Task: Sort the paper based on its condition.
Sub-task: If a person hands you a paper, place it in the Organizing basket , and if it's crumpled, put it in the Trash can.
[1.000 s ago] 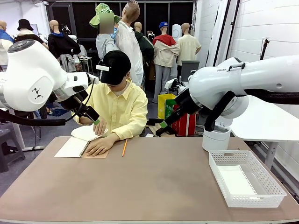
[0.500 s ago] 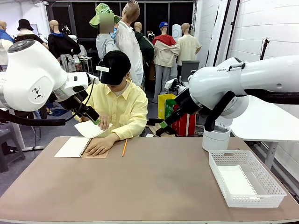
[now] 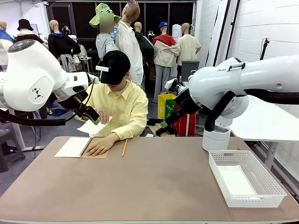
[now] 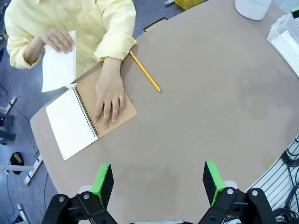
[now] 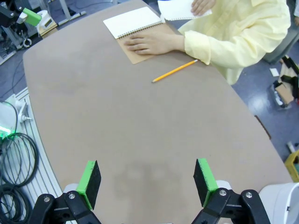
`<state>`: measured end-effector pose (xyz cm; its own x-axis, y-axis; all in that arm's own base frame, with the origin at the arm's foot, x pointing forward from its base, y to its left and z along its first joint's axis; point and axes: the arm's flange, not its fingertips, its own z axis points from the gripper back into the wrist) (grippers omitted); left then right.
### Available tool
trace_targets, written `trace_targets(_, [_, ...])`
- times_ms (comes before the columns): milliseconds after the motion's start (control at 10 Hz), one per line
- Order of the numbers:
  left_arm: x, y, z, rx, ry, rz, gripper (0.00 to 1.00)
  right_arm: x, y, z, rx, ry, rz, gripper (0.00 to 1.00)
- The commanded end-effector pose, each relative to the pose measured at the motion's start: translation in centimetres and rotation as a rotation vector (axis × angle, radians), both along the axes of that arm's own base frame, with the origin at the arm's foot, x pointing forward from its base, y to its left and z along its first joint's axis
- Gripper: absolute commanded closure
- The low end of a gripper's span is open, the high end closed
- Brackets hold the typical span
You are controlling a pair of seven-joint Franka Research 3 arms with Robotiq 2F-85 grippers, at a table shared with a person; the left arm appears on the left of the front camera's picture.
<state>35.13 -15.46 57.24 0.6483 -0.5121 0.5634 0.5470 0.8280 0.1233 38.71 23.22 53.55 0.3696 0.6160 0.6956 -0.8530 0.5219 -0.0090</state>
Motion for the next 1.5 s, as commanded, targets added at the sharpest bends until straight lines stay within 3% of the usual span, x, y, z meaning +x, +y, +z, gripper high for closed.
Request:
trace_targets(0, [0.01, 0.11, 0.04, -0.001, -0.001, 0.0, 0.0, -0.08, -0.08, -0.01, -0.008, 0.0, -0.002, 0.0])
trace_targets(1400, [0.01, 0.11, 0.04, -0.001, -0.001, 0.0, 0.0, -0.08, -0.08, -0.01, -0.008, 0.0, -0.002, 0.0])
